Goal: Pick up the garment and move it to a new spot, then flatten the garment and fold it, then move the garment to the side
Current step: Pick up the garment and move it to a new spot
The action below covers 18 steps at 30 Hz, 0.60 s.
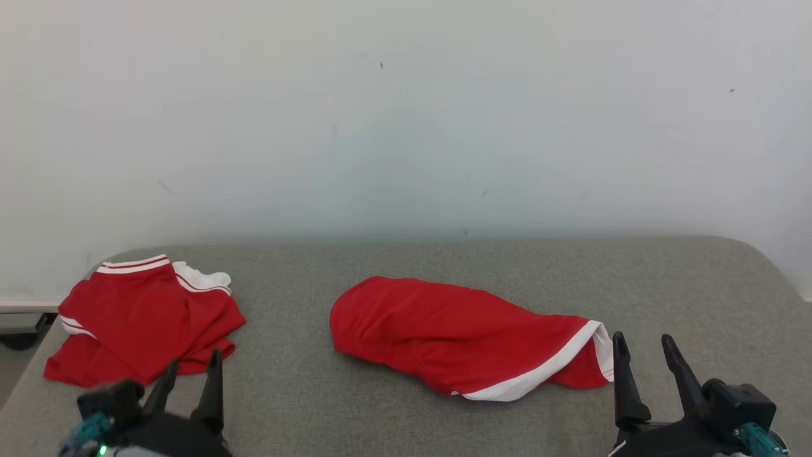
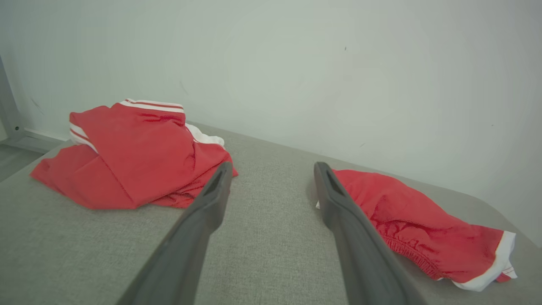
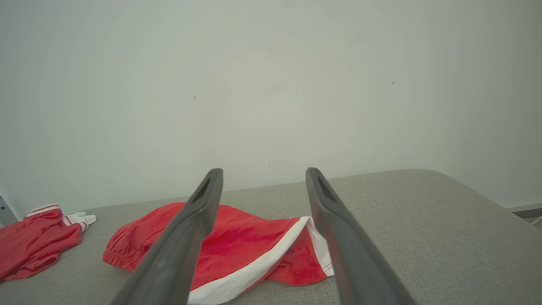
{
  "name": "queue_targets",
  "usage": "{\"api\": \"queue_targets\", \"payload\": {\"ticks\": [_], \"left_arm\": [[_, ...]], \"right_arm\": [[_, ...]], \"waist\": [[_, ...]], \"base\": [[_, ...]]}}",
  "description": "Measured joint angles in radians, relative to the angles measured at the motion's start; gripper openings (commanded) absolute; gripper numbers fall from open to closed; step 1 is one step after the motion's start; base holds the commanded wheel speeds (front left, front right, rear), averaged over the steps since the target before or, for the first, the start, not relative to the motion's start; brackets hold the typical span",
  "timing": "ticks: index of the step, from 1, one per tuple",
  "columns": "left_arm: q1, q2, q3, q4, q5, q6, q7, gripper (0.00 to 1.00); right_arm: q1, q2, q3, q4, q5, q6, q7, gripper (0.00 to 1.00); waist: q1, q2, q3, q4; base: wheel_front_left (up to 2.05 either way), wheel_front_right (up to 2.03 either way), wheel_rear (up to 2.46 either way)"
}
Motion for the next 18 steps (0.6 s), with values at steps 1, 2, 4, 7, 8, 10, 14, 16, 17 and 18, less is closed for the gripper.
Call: {"api": "queue_targets", "payload": {"ticks": [1,2,4,7,8,10,14,16,17,18], "left_arm": [[0.032,0.001,0.023,-0.023,0.018,0.0,0.0,1.0],[0.061,-0.001,0.042,-0.04,0.038,0.0,0.0,1.0],[0.116,-0.004,0.064,-0.077,0.069,0.0,0.0,1.0],[0.183,-0.014,0.09,-0.128,0.122,0.0,0.0,1.0],[0.203,-0.017,0.099,-0.143,0.13,0.0,0.0,1.0],[0.234,-0.021,0.107,-0.16,0.166,0.0,0.0,1.0],[0.266,-0.028,0.124,-0.187,0.222,0.0,0.0,1.0],[0.279,-0.029,0.134,-0.202,0.242,0.0,0.0,1.0],[0.283,-0.033,0.138,-0.207,0.249,0.0,0.0,1.0],[0.284,-0.038,0.142,-0.214,0.257,0.0,0.0,1.0]], "right_arm": [[0.001,0.0,0.0,0.0,-0.002,0.0,-0.005,1.0],[0.002,0.0,0.001,0.0,-0.004,0.0,-0.01,1.0],[0.015,-0.003,0.005,0.001,-0.008,0.0,-0.011,1.0],[0.021,-0.005,0.009,0.01,-0.008,0.002,-0.011,1.0],[0.021,-0.006,0.012,0.012,-0.008,0.004,-0.011,1.0],[0.021,-0.009,0.016,0.024,-0.008,0.008,-0.009,1.0],[0.019,-0.016,0.015,0.063,-0.008,0.011,-0.004,1.0],[0.019,-0.016,0.008,0.079,-0.008,0.011,0.0,1.0],[0.019,-0.016,0.001,0.086,-0.008,0.011,0.0,1.0],[0.019,-0.016,-0.005,0.094,-0.006,0.011,0.0,1.0]], "waist": [[0.0,0.0,0.001,-0.001],[0.0,0.0,0.002,-0.002],[0.0,0.0001,0.006,-0.005],[0.0,0.0,0.014,-0.011],[0.0,0.0,0.017,-0.014],[0.0,0.0,0.026,-0.019],[0.0,0.0001,0.044,-0.031],[0.0001,0.0001,0.053,-0.037],[0.0001,0.0001,0.057,-0.04],[0.0001,0.0001,0.061,-0.042]], "base": [[0.0,0.0,0.0],[0.0,0.0,0.0],[0.0,0.0,0.0],[0.0,0.0,0.0],[0.0,0.0,0.0],[0.0,0.0,0.0],[0.0,0.0,0.0],[0.0,0.0,0.0],[0.0,0.0,0.0],[0.0,0.0,0.0]]}}
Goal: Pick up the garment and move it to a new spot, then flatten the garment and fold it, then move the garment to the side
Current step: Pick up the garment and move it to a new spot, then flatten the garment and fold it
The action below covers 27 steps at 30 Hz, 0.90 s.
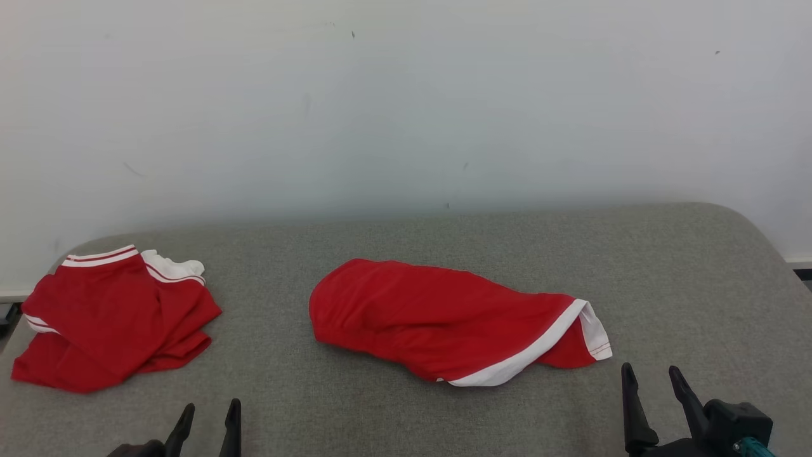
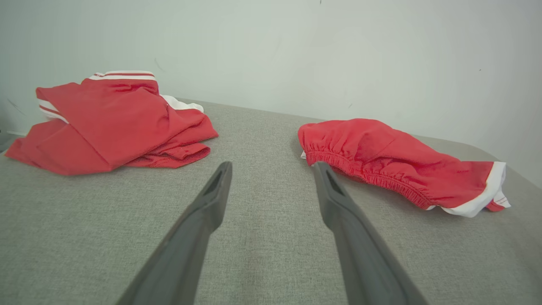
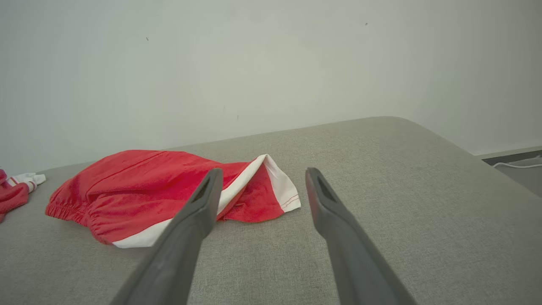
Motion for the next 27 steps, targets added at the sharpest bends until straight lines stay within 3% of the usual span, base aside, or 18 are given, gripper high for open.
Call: {"api": "queue_targets", "payload": {"ticks": [27], "left_arm": [[0.059,-0.051,0.033,-0.095,0.104,0.0,0.0,1.0]], "right_arm": [[-0.014,-0.001,0.007,0.054,0.007,0.006,-0.001,1.0]], "waist": [[0.0001,0.0,0.03,-0.037]], "base": [[0.0,0.0,0.0]]}}
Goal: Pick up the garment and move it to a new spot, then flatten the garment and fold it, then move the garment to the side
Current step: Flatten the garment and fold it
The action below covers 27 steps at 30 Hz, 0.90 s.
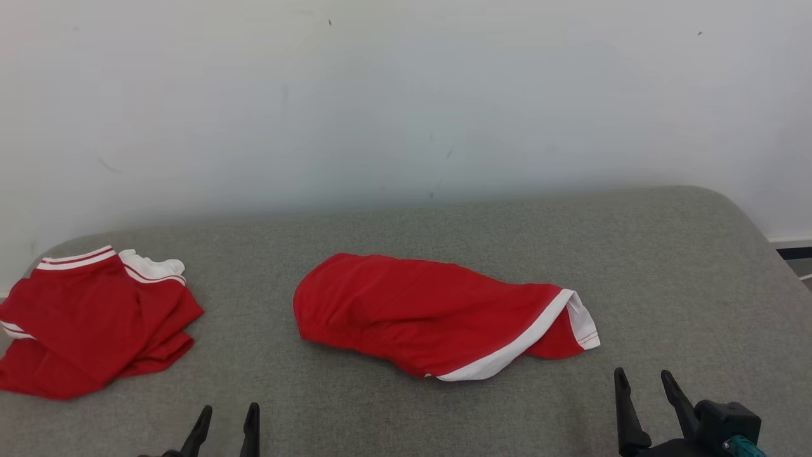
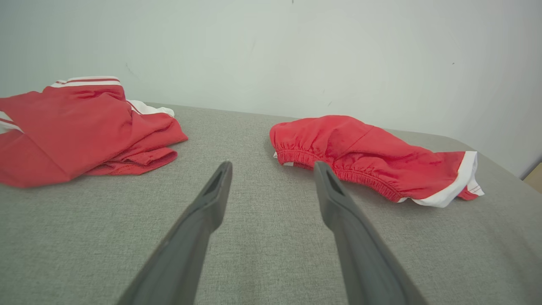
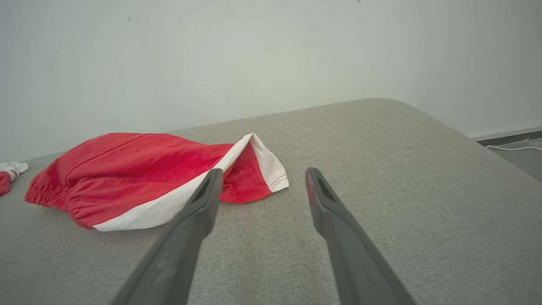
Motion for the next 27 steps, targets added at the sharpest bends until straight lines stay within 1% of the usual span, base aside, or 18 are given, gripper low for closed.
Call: {"api": "queue_targets", "payload": {"ticks": [8,11,14,16,18,23,24,26,27], "left_arm": [[-0.001,-0.013,-0.029,-0.003,0.008,0.0,0.015,1.0],[-0.005,-0.017,-0.053,0.0,0.012,-0.003,0.029,1.0],[-0.028,-0.035,-0.093,0.021,0.018,-0.029,0.058,1.0],[-0.059,-0.048,-0.113,0.036,0.021,-0.039,0.076,1.0],[-0.1,-0.069,-0.137,0.058,0.033,-0.056,0.104,1.0],[-0.205,-0.123,-0.2,0.125,0.043,-0.105,0.179,1.0],[-0.223,-0.131,-0.212,0.137,0.043,-0.109,0.195,1.0],[-0.257,-0.152,-0.225,0.164,0.045,-0.125,0.222,1.0],[-0.275,-0.159,-0.231,0.177,0.045,-0.127,0.234,1.0]], "right_arm": [[-0.013,-0.011,0.013,0.01,-0.002,0.008,0.006,1.0],[-0.013,-0.019,0.019,0.016,-0.007,0.016,0.019,1.0],[-0.022,-0.03,0.033,0.029,-0.011,0.024,0.042,1.0],[-0.038,-0.035,0.043,0.038,-0.013,0.03,0.06,1.0],[-0.055,-0.042,0.052,0.048,-0.017,0.041,0.081,1.0],[-0.107,-0.076,0.055,0.072,-0.021,0.054,0.134,1.0],[-0.121,-0.08,0.056,0.078,-0.022,0.06,0.146,1.0],[-0.146,-0.084,0.054,0.083,-0.022,0.06,0.164,1.0],[-0.16,-0.084,0.053,0.088,-0.022,0.06,0.174,1.0]], "waist": [[0.0001,0.0,0.009,-0.006],[0.0001,0.0,0.016,-0.007],[0.0001,0.0,0.027,-0.009],[0.0001,0.0001,0.036,-0.011],[0.0001,0.0,0.047,-0.014],[0.0001,0.0001,0.083,-0.018],[0.0002,0.0001,0.092,-0.019],[0.0001,0.0001,0.11,-0.02],[0.0001,0.0001,0.12,-0.021]], "base": [[0.0,0.0,0.0],[0.0,0.0,0.0],[0.0,0.0,0.0],[0.0,0.0,0.0],[0.0,0.0,0.0],[0.0,0.0,0.0],[0.0,0.0,0.0],[0.0,0.0,0.0],[0.0,0.0,0.0]]}}
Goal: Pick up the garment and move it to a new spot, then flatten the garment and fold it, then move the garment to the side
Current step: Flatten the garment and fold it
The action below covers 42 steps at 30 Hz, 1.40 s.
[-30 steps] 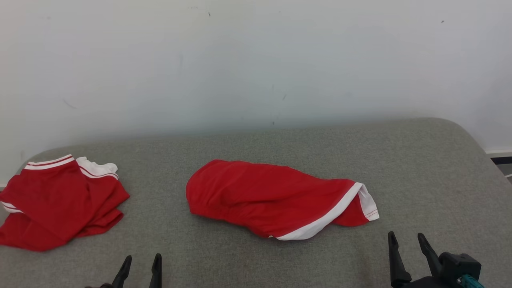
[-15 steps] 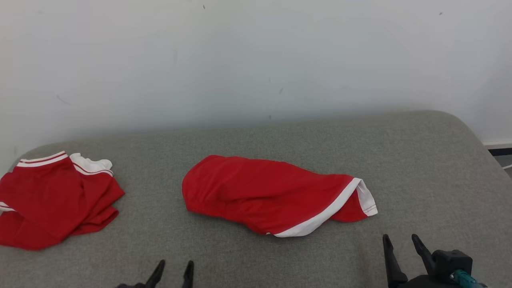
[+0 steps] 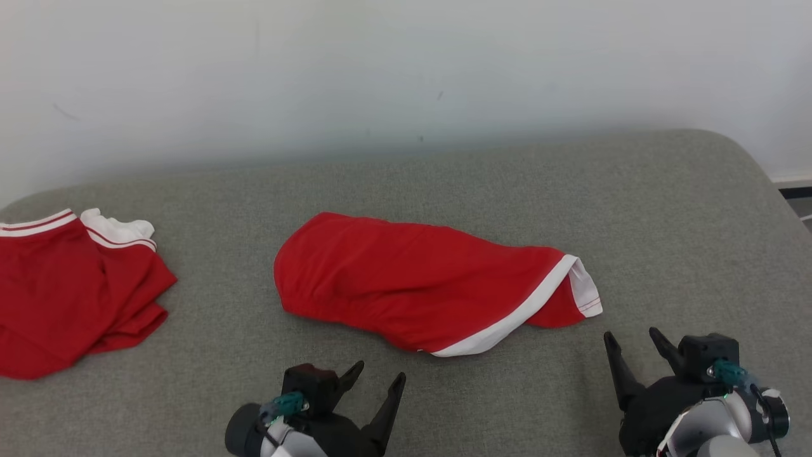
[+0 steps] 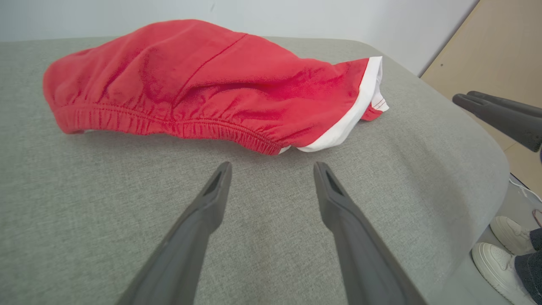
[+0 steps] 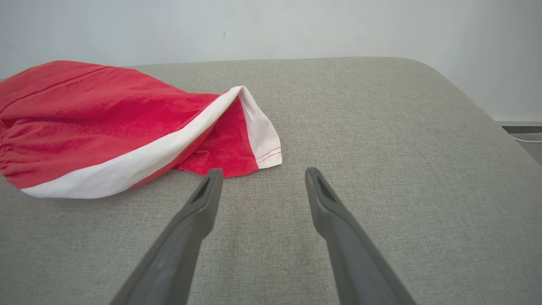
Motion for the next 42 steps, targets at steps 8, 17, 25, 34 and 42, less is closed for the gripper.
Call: {"api": "queue_targets", "payload": {"ticks": [8,17,25,34,42], "left_arm": [[-0.14,-0.027,-0.028,0.115,0.002,-0.039,0.099,1.0],[-0.253,-0.042,-0.037,0.197,-0.011,-0.051,0.148,1.0],[-0.306,-0.052,-0.066,0.217,-0.065,-0.087,0.14,1.0],[-0.305,-0.051,-0.195,0.156,-0.153,-0.105,0.114,1.0],[-0.346,-0.051,-0.209,0.17,-0.205,-0.087,0.087,1.0]], "right_arm": [[-0.103,-0.017,-0.001,0.032,0.0,0.004,0.066,1.0],[-0.146,-0.019,-0.001,0.065,0.0,0.0,0.101,1.0],[-0.211,-0.018,-0.009,0.106,0.0,0.0,0.108,1.0],[-0.222,-0.02,-0.013,0.15,0.0,0.0,0.098,1.0],[-0.255,-0.011,0.003,0.177,0.0,0.0,0.09,1.0]], "waist": [[0.0001,0.0,0.087,0.002],[0.0,0.0001,0.186,0.025],[0.0001,0.0001,0.239,0.054],[-0.0002,0.0,0.227,0.074],[-0.0001,0.0,0.216,0.07]], "base": [[0.0,0.0,0.0],[0.0,0.0,0.0],[0.0,0.0,0.0],[0.0,0.0,0.0],[0.0,0.0,0.0]]}}
